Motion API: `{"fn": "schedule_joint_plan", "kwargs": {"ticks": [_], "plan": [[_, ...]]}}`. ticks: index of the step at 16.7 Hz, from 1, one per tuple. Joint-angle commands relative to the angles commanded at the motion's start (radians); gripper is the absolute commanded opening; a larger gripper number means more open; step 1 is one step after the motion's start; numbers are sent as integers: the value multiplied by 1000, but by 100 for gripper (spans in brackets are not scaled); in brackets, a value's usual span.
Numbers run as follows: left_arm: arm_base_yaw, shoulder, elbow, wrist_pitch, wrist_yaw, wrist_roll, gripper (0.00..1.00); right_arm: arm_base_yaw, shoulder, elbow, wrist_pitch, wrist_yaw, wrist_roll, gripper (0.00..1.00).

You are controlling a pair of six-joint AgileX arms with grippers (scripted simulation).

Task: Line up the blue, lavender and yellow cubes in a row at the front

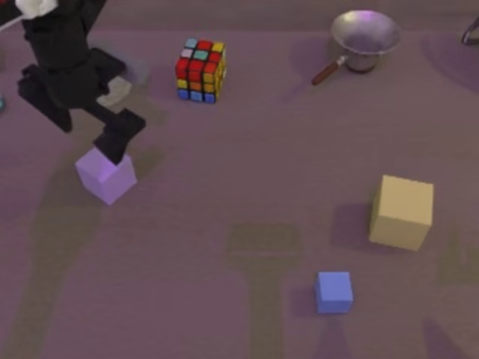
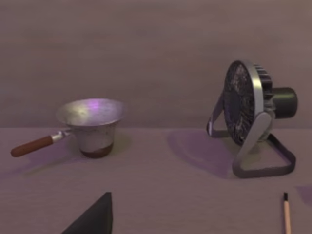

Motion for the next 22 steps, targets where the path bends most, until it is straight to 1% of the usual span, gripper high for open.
{"fn": "schedule_joint_plan", "kwargs": {"ticks": [6, 14, 19, 22], "plan": [[-3, 8, -9, 15, -1, -2, 100, 0, 0, 0, 0, 0, 0, 100], [1, 89, -190, 280, 1, 2, 100, 0, 0, 0, 0, 0, 0, 100], [2, 96, -208, 304, 1, 3, 100, 0, 0, 0, 0, 0, 0, 100], [2, 96, -208, 304, 1, 3, 77, 0, 0, 0, 0, 0, 0, 100]]}}
